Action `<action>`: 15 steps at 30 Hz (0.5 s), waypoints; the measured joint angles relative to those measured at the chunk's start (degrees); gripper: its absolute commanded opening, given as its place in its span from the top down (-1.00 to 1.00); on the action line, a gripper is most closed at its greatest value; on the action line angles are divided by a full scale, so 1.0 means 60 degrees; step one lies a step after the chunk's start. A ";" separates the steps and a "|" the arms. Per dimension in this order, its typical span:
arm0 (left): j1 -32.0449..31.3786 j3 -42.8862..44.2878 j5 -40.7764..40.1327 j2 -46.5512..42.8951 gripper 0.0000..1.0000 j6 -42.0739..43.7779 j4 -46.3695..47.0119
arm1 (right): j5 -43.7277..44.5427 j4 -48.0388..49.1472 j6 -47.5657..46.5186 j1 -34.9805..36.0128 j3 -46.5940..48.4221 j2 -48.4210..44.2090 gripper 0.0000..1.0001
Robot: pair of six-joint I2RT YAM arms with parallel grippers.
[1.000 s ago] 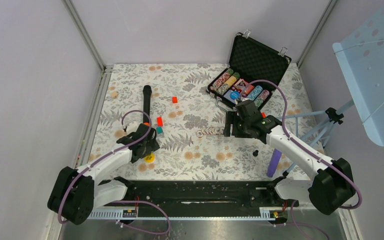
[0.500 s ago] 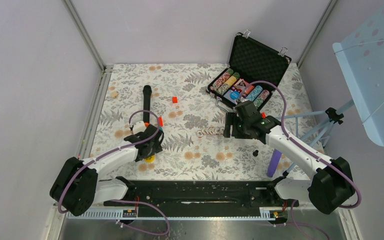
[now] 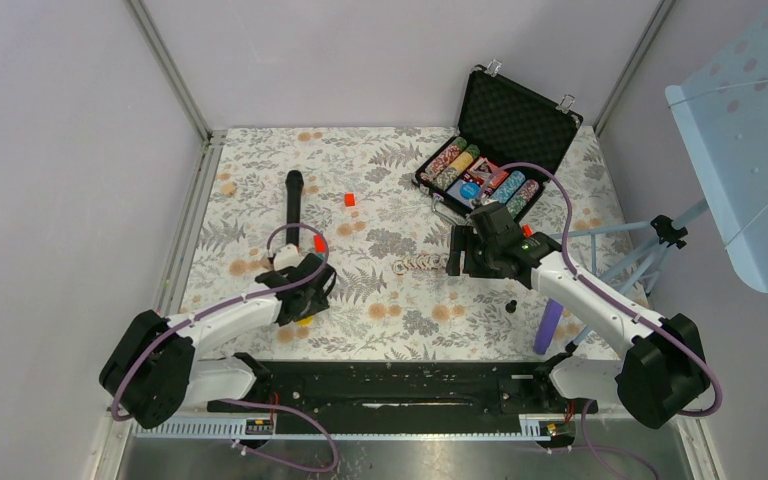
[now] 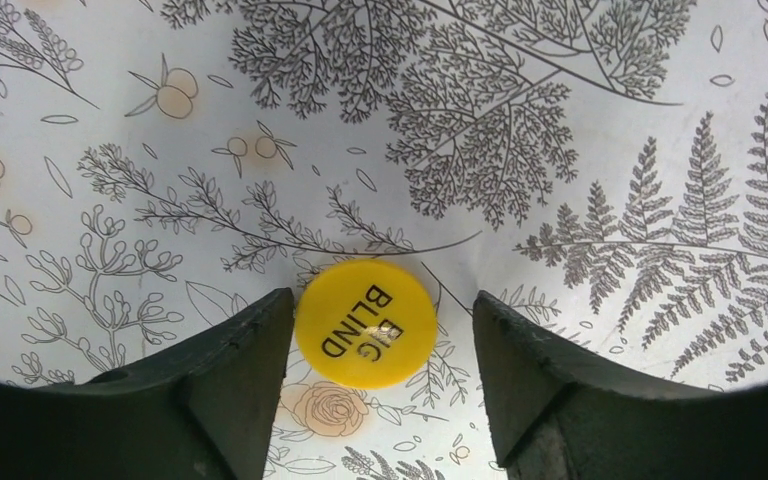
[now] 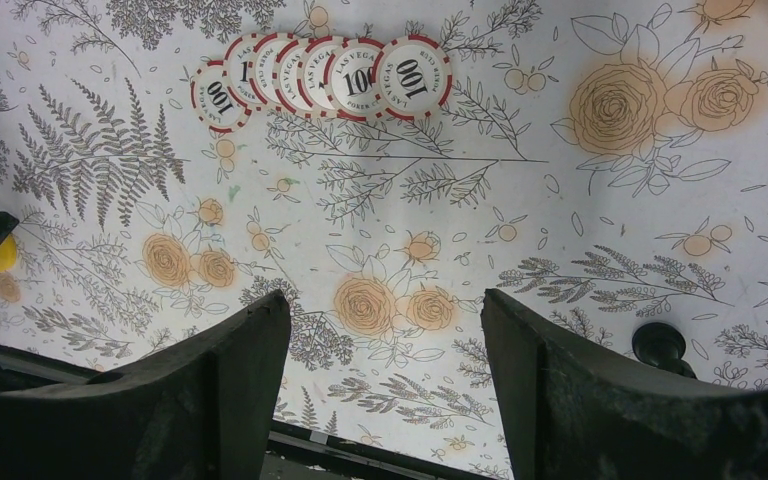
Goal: Pack up texas hold em set
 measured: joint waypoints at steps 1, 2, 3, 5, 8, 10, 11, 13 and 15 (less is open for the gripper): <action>-0.0058 0.0011 0.0018 0.0004 -0.24 -0.0018 -0.0025 | 0.0000 0.0000 0.0000 0.0000 0.0000 0.0000 -0.54; -0.0135 0.0011 0.0018 0.0007 -0.23 -0.0044 -0.0040 | -0.0004 0.0000 0.0000 0.0000 0.0000 0.0000 -0.54; -0.0211 0.0029 0.0022 0.0018 -0.23 -0.0069 -0.0073 | -0.0007 0.0000 0.0000 0.0000 0.0000 0.0000 -0.54; -0.0368 0.0135 0.0022 0.0135 -0.22 -0.0069 -0.0164 | -0.0007 0.0000 0.0000 0.0000 -0.0004 0.0000 -0.54; -0.0528 0.0270 0.0015 0.0313 -0.18 -0.0076 -0.0229 | -0.0011 0.0004 0.0000 0.0000 -0.0022 0.0000 -0.54; -0.0572 0.0335 0.0011 0.0401 -0.15 -0.0080 -0.0248 | -0.0011 -0.0004 0.0000 0.0000 -0.0040 0.0000 -0.54; -0.0583 0.0364 0.0007 0.0433 -0.13 -0.0098 -0.0259 | -0.0011 0.0000 0.0000 0.0000 -0.0047 0.0000 -0.54; -0.0597 0.0390 0.0007 0.0481 -0.07 -0.0109 -0.0262 | -0.0015 0.0004 0.0000 0.0000 -0.0051 0.0000 -0.54; -0.0612 0.0401 0.0011 0.0495 0.00 -0.0117 -0.0248 | -0.0011 0.0000 0.0000 0.0000 -0.0055 0.0000 -0.54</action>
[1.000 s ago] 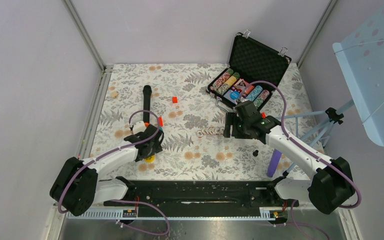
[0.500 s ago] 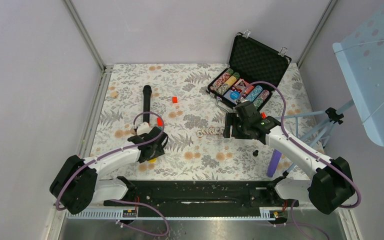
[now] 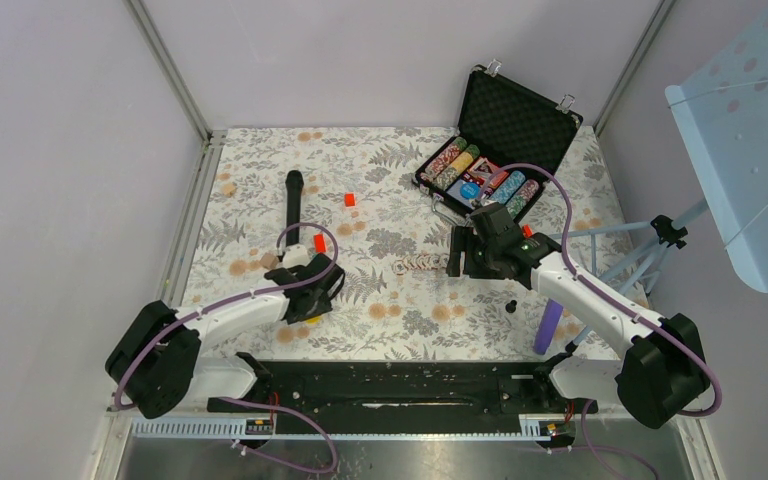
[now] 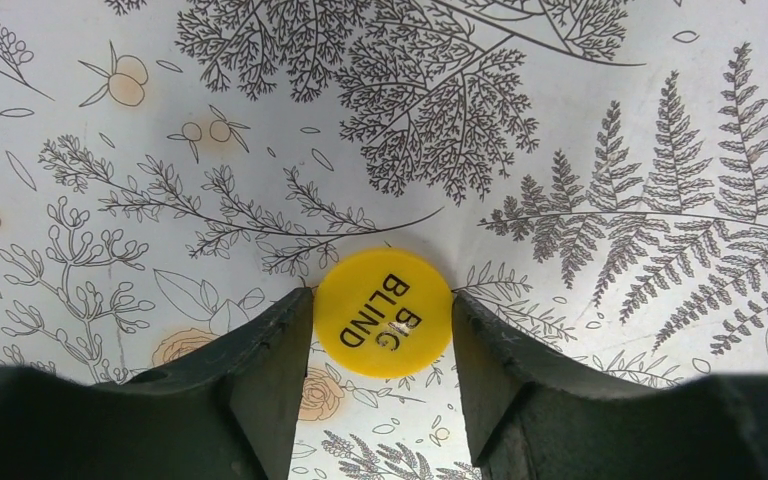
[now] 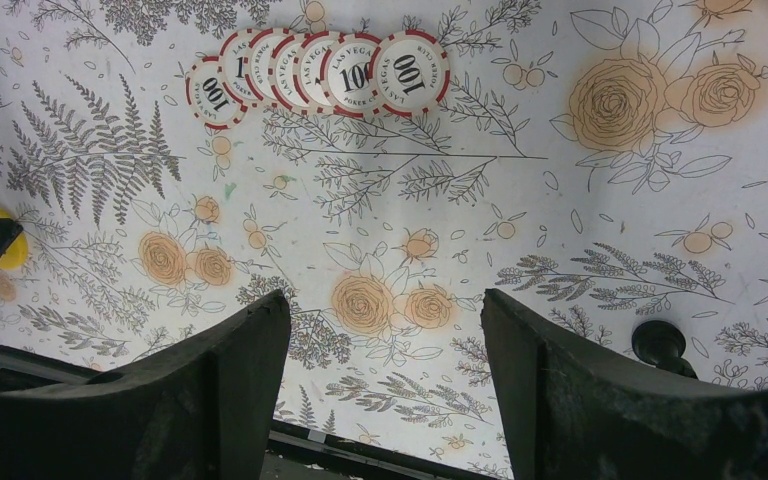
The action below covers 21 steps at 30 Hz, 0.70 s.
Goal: Pack up texas hold em set
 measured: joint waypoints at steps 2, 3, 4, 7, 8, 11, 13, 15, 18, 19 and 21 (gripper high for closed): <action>-0.0026 0.0004 0.0000 0.0004 0.03 -0.0004 0.0007 | 0.0000 0.0000 0.0000 0.0000 0.0000 0.0000 -0.55; -0.0033 0.0007 0.0000 0.0004 0.05 0.0000 0.0004 | -0.0004 0.0000 0.0000 0.0000 0.0000 0.0000 -0.54; -0.0040 0.0018 0.0000 0.0007 0.06 0.0007 -0.0007 | -0.0004 0.0000 0.0000 0.0000 0.0000 0.0000 -0.54; -0.0058 0.0022 -0.0004 0.0022 0.13 0.0011 -0.0018 | -0.0004 0.0000 0.0000 0.0000 0.0000 0.0000 -0.54; -0.0069 0.0029 -0.0011 0.0033 0.14 0.0011 -0.0022 | -0.0004 0.0000 0.0000 0.0000 0.0000 0.0000 -0.54; -0.0117 0.0047 -0.0033 0.0051 0.13 0.0011 -0.0040 | -0.0004 0.0000 0.0000 0.0000 0.0000 0.0000 -0.54; -0.0157 0.0073 -0.0018 0.0055 0.06 0.0018 -0.0080 | -0.0004 0.0000 0.0000 0.0000 0.0000 0.0004 -0.54; -0.0193 0.0095 -0.0004 0.0080 -0.11 0.0033 -0.0106 | 0.0000 0.0000 0.0000 0.0000 -0.0004 0.0000 -0.54; -0.0215 0.0160 0.0018 0.0146 -0.22 0.0069 -0.0149 | -0.0004 0.0000 0.0000 0.0000 -0.0004 0.0000 -0.54; -0.0226 0.0182 0.0015 0.0171 -0.23 0.0069 -0.0171 | 0.0000 0.0000 0.0000 0.0000 -0.0004 0.0000 -0.55; -0.0240 0.0193 0.0040 0.0175 -0.24 0.0058 -0.0208 | 0.0000 0.0000 0.0000 0.0000 -0.0007 0.0000 -0.55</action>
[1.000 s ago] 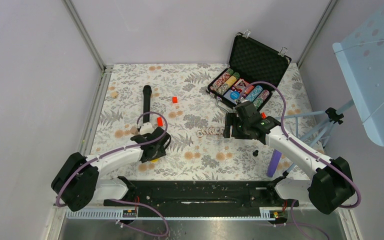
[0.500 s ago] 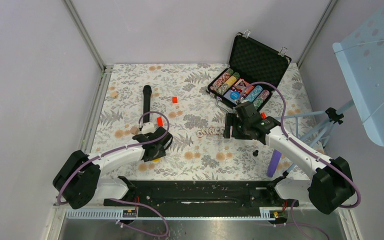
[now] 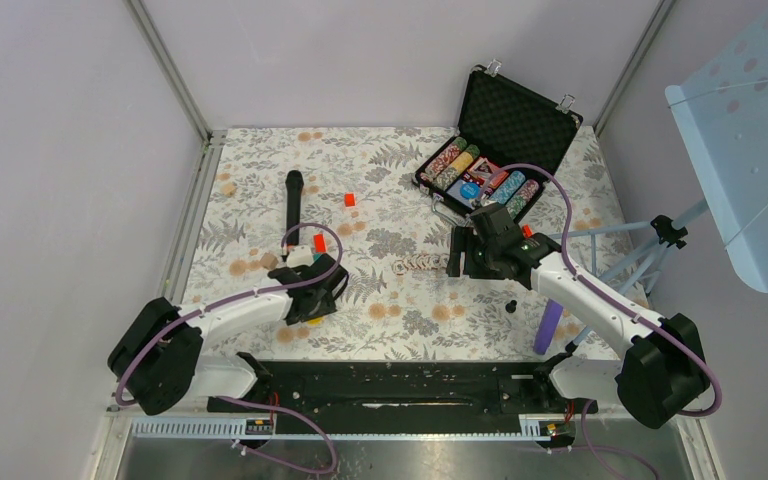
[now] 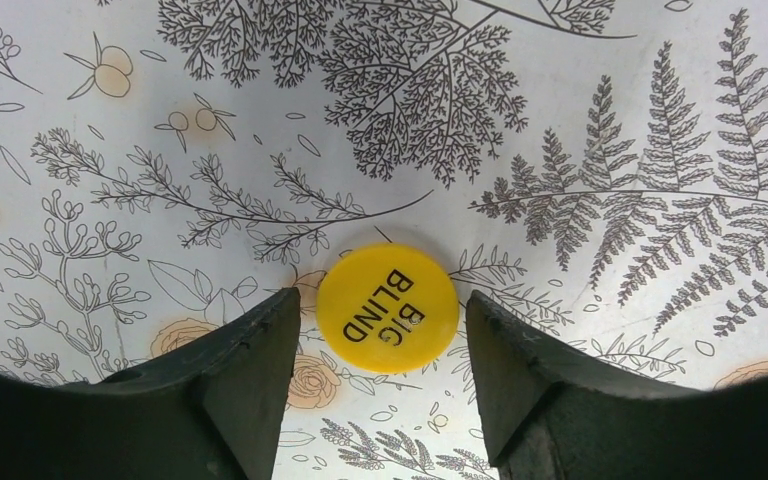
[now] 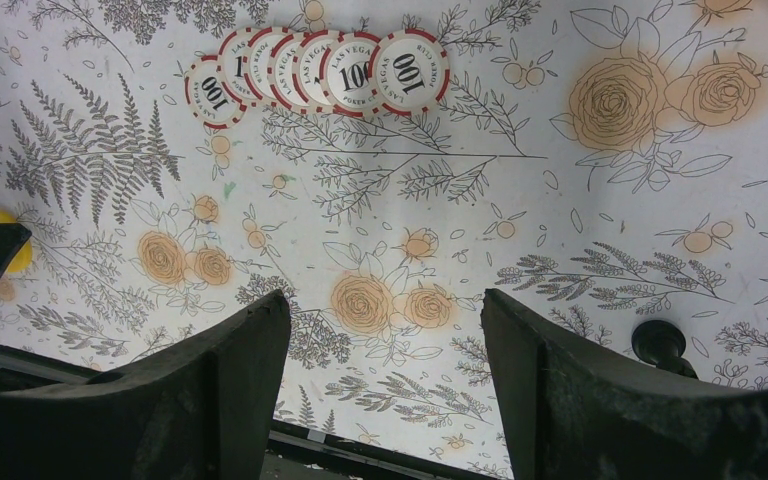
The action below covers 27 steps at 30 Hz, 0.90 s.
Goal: Pack up texas hold em set
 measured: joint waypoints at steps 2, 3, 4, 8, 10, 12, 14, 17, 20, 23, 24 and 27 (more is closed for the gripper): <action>-0.0036 0.0000 0.0004 -0.0004 -0.24 -0.0011 -0.0029 | -0.0004 0.0000 0.0000 0.0000 -0.0011 0.0000 -0.55; -0.0047 0.0000 0.0007 -0.0007 -0.24 -0.0015 -0.0036 | -0.0004 0.0004 0.0000 0.0000 -0.0018 0.0000 -0.55; -0.0058 0.0000 0.0018 -0.0018 -0.24 -0.0018 -0.0040 | 0.0000 0.0000 0.0000 0.0000 -0.0029 0.0000 -0.55; -0.0109 0.0000 0.0073 -0.0036 -0.22 -0.0011 -0.0076 | -0.0004 0.0000 0.0004 0.0000 -0.0033 0.0000 -0.55; -0.0142 0.0000 0.0106 -0.0040 -0.21 -0.0015 -0.0087 | -0.0004 0.0000 0.0004 0.0000 -0.0033 0.0000 -0.55; -0.0204 0.0000 0.0117 -0.0040 -0.20 -0.0015 -0.0098 | -0.0004 0.0000 0.0004 0.0000 -0.0036 0.0000 -0.55; -0.0255 0.0000 0.0117 -0.0040 -0.17 -0.0015 -0.0102 | -0.0004 0.0000 0.0004 0.0000 -0.0051 0.0000 -0.55; -0.0302 0.0000 0.0117 -0.0036 -0.12 -0.0025 -0.0102 | -0.0004 0.0004 0.0004 0.0000 -0.0084 0.0000 -0.55; -0.0324 0.0000 0.0117 -0.0033 -0.08 -0.0047 -0.0102 | -0.0004 0.0004 0.0004 0.0000 -0.0120 0.0000 -0.55; -0.0331 0.0004 0.0113 -0.0018 -0.02 -0.0055 -0.0084 | 0.0000 0.0004 0.0004 0.0000 -0.0157 0.0000 -0.55; -0.0331 0.0004 0.0113 -0.0018 -0.01 -0.0051 -0.0073 | -0.0004 0.0000 0.0004 0.0000 -0.0160 0.0000 -0.55; -0.0350 0.0004 0.0109 -0.0015 0.05 -0.0044 -0.0073 | 0.0000 0.0000 0.0004 0.0000 -0.0164 0.0000 -0.55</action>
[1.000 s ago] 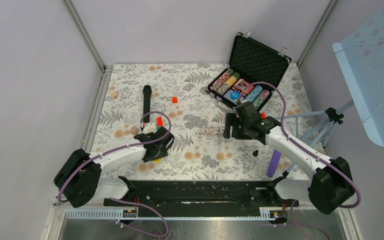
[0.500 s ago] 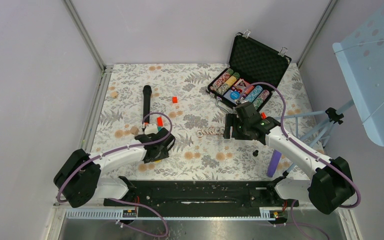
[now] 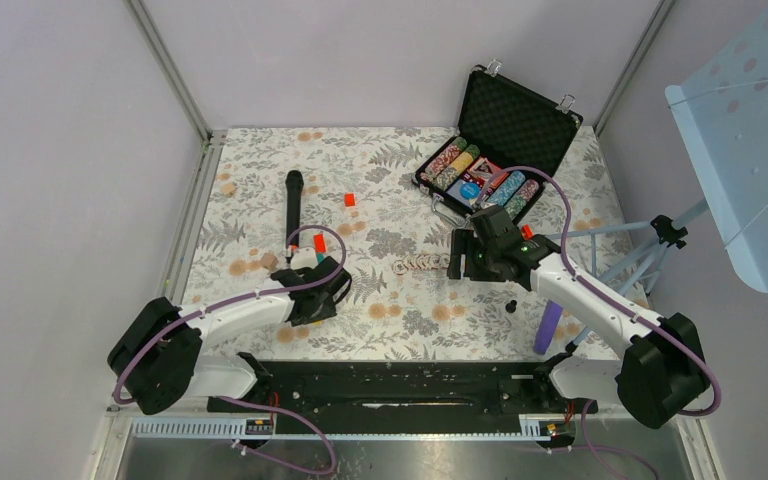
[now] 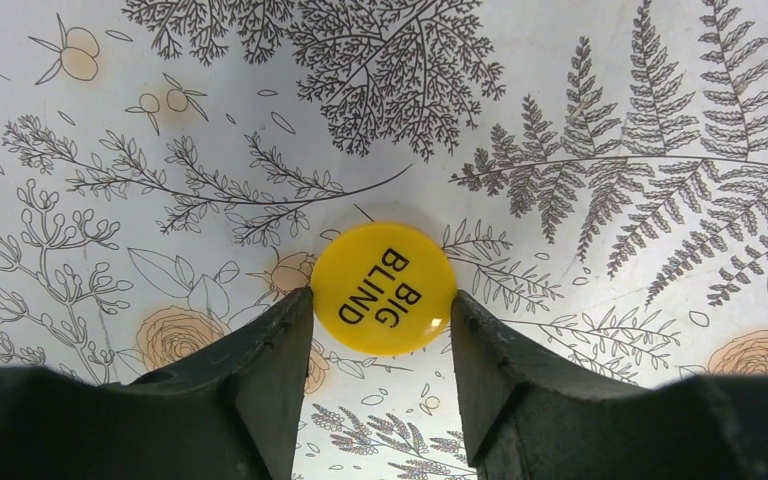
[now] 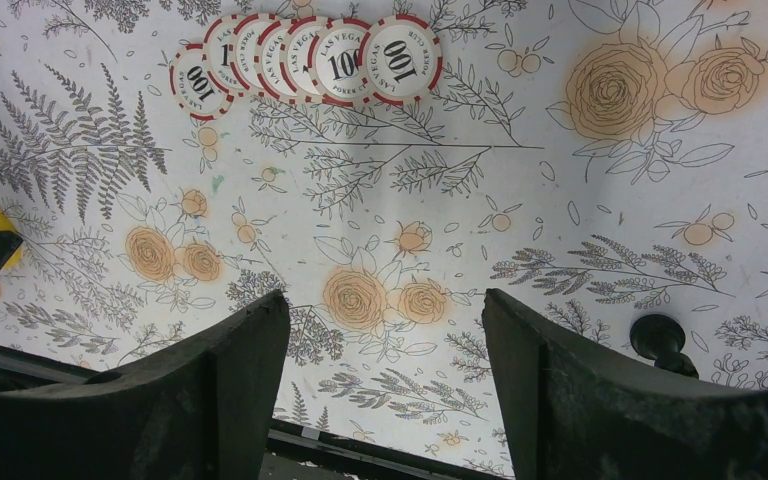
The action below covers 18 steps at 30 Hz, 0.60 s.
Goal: Pack up texas hold em set
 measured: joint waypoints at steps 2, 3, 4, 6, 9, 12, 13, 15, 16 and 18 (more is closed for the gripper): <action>0.0000 0.0000 -0.0015 0.0000 0.06 0.0015 -0.0007 | -0.0004 0.0000 0.0000 0.0000 0.0000 0.0000 -0.55; 0.0000 0.0007 -0.0015 0.0000 0.07 0.0029 -0.0007 | 0.0000 0.0000 0.0000 0.0000 0.0000 -0.0004 -0.55; 0.0000 0.0015 -0.0015 0.0011 0.07 0.0040 -0.0018 | 0.0004 0.0000 0.0000 0.0000 0.0000 -0.0004 -0.55; 0.0000 0.0058 -0.0022 0.0025 0.08 0.0073 -0.0073 | 0.0018 -0.0004 0.0000 0.0000 0.0000 -0.0026 -0.55; 0.0000 0.0321 -0.0062 0.0098 0.08 0.0219 -0.0259 | 0.0084 -0.0015 -0.0004 0.0000 0.0000 -0.0138 -0.55; 0.0000 0.0739 -0.0076 0.0306 0.08 0.0386 -0.0379 | 0.0200 -0.0047 -0.0004 0.0000 0.0000 -0.0357 -0.56; 0.0000 0.0892 -0.0076 0.0368 0.08 0.0459 -0.0408 | 0.0277 -0.0058 -0.0004 0.0000 0.0000 -0.0444 -0.56; 0.0000 0.1206 -0.0084 0.0481 0.07 0.0594 -0.0433 | 0.0382 -0.0091 -0.0007 0.0000 0.0000 -0.0670 -0.57; 0.0000 0.1362 -0.0095 0.0543 0.07 0.0667 -0.0463 | 0.0444 -0.0102 -0.0004 0.0000 0.0000 -0.0772 -0.57; 0.0000 0.1701 -0.0127 0.0703 0.05 0.0812 -0.0535 | 0.0568 -0.0146 -0.0007 0.0004 0.0000 -0.0903 -0.57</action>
